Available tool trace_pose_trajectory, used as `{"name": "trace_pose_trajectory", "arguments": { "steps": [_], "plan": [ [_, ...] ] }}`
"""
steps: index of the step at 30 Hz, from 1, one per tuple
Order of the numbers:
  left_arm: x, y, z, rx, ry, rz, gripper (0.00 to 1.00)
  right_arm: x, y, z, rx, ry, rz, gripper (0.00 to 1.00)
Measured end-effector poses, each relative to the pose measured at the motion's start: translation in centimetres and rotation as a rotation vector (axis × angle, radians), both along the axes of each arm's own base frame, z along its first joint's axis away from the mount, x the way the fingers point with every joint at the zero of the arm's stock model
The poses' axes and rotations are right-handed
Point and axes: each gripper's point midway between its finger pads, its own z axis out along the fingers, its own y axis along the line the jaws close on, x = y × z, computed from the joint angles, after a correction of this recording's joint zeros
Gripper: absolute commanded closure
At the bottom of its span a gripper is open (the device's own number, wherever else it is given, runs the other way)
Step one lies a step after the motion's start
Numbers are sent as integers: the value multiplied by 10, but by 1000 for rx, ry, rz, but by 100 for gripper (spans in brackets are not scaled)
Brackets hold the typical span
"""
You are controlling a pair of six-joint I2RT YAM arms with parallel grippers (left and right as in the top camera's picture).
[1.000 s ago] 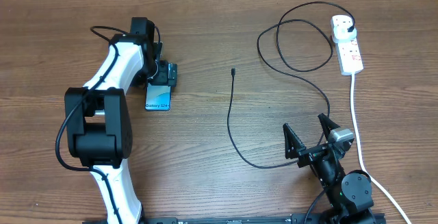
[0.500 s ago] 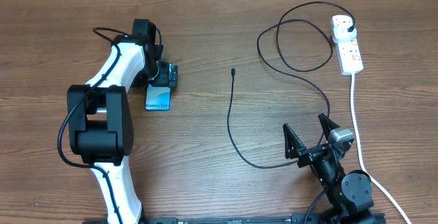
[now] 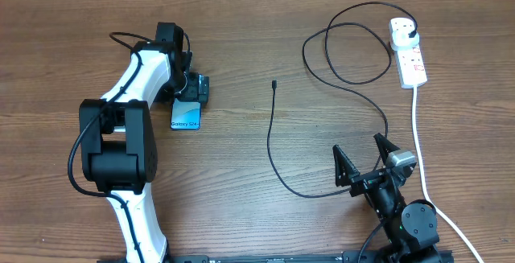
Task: Plug charger to phone and switch on socket
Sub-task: 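Lower the left gripper onto the phone's top edge and align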
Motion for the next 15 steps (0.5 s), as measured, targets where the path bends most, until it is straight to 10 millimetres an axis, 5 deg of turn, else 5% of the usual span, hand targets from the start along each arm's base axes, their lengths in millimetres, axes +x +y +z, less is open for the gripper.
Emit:
{"name": "trace_pose_trajectory", "arguments": {
  "steps": [15],
  "plan": [
    [1, 0, -1, 1, -4, 0, 0, 0, 0, 0, 0, 0, 0, 0]
  ]
}}
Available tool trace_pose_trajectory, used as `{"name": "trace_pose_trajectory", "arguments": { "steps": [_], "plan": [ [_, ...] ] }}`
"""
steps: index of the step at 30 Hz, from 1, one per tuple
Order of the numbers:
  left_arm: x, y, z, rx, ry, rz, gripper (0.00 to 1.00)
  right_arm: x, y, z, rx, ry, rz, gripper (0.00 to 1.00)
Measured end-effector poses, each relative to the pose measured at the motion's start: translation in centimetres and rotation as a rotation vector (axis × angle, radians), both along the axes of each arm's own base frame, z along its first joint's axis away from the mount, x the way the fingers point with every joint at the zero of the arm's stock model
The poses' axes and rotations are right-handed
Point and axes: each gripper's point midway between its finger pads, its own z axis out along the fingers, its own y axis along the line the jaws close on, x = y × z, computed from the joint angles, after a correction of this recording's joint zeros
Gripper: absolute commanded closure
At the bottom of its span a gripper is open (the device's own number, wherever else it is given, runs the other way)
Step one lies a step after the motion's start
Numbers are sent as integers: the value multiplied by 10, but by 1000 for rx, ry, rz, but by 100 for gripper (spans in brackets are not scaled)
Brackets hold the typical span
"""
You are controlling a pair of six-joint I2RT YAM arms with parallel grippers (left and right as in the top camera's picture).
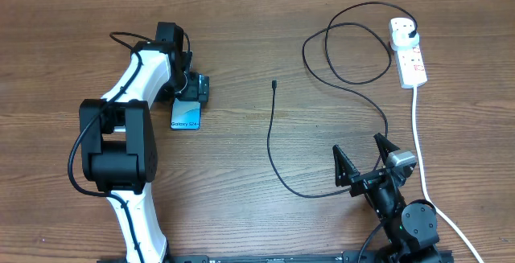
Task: Plug charger to phone and switch on socket
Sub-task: 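Lower the left gripper onto the phone's top edge and align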
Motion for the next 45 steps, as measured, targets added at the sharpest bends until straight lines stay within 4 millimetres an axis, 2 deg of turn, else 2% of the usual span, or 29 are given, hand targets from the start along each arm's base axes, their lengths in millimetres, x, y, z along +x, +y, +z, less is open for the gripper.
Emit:
{"name": "trace_pose_trajectory", "arguments": {
  "steps": [35, 42, 45],
  "plan": [
    [7, 4, -3, 22, -10, 7, 0, 0, 0, 0, 0, 0, 0, 0],
    [5, 4, -3, 24, 5, 7, 0, 0, 0, 0, 0, 0, 0, 0],
    [-2, 4, -4, 25, 37, 6, 0, 0, 0, 0, 0, 0, 0, 0]
  ]
}}
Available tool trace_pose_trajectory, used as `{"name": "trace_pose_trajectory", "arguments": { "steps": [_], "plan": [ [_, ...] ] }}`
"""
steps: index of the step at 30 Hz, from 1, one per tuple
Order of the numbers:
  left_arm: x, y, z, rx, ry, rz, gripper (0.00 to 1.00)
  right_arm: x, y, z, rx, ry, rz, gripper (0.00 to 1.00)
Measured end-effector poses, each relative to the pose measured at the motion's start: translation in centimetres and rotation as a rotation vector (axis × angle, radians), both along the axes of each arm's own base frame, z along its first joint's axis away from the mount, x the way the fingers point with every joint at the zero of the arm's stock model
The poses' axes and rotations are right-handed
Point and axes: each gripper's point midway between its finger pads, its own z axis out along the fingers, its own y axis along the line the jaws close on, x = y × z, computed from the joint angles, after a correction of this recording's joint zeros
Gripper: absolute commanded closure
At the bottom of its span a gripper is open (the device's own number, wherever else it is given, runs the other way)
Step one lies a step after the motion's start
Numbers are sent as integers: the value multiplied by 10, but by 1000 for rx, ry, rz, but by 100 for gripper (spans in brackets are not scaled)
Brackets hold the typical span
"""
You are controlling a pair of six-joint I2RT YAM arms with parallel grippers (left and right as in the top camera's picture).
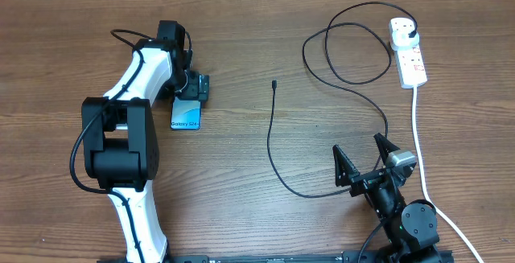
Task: Plug charger to phone and switch on socket
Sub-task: 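Lower the left gripper onto the phone's top edge and align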
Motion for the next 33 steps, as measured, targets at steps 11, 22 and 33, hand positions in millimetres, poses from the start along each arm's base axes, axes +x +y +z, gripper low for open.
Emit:
{"name": "trace_pose_trajectory", "arguments": {
  "steps": [11, 22, 33],
  "plan": [
    [-14, 0, 0, 1, 56, 1, 19, 0, 0, 0, 0, 0, 0, 0],
    [-14, 0, 0, -2, 56, 0, 25, 0, 0, 0, 1, 1, 1, 0],
    [-13, 0, 0, -2, 53, 1, 35, 0, 0, 0, 0, 0, 0, 0]
  ]
}}
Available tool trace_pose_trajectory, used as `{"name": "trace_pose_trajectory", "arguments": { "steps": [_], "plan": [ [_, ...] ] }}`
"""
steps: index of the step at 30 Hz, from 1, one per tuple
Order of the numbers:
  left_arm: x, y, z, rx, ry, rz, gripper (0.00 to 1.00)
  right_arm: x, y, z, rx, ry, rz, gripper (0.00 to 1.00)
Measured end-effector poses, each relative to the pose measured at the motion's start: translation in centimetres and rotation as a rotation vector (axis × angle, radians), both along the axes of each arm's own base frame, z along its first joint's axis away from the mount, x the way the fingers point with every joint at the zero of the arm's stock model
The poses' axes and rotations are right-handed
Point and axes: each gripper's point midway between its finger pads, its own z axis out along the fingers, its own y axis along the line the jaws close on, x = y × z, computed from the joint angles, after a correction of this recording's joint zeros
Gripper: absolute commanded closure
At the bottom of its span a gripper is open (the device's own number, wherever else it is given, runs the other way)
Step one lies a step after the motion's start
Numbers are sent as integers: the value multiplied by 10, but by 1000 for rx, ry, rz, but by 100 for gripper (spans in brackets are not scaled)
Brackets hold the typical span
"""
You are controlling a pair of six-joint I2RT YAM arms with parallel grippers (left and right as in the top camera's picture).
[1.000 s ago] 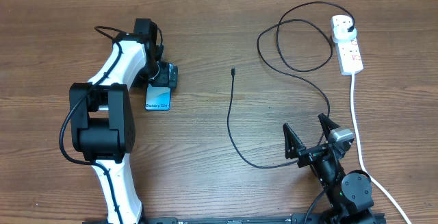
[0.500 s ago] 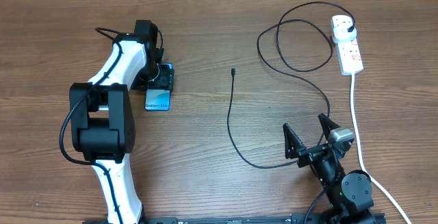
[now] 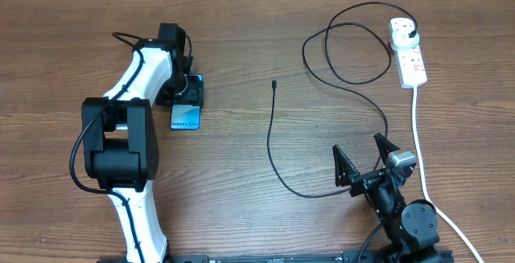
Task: Plug charger to phone and switch on socket
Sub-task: 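Lower the left gripper onto the phone's top edge and align, then close the left gripper on the phone's top end and lift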
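A blue phone [image 3: 185, 117] labelled Galaxy lies flat on the table's left side. My left gripper [image 3: 188, 91] sits over its far end, with the fingers drawn in against the phone's sides. The black charger cable [image 3: 270, 138] runs from a plug in the white socket strip [image 3: 409, 57] through loops to its free connector tip [image 3: 274, 84] mid-table. At the lower right my right gripper [image 3: 362, 160] stands open and empty, beside the cable's lower bend.
The strip's white power cord [image 3: 420, 146] runs down the right side past my right arm. The cable's loops [image 3: 346, 50] lie left of the strip. The wooden table [image 3: 241, 215] ends at a pale edge along the back.
My left gripper's fingers stood wider at the phone's far end and are now narrowed onto it. The phone, the cable and the right arm are where they were.
At all three earlier moments my left gripper stood open over the phone's far end, barely shifting, while the right gripper rested open at the lower right. By now the left fingers have drawn in on the phone, which still lies flat.
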Motion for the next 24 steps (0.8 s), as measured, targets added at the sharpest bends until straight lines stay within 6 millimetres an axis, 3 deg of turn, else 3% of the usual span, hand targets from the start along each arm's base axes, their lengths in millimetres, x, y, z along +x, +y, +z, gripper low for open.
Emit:
{"name": "trace_pose_trajectory", "arguments": {
  "steps": [16, 24],
  "plan": [
    [0, 0, 1, -1, -1, 2, 44, 0, 0, 0, 0, 0, 0, 0],
    [0, -1, 3, -2, 40, 2, 42, 0, 0, 0, 0, 0, 0, 0]
  ]
}}
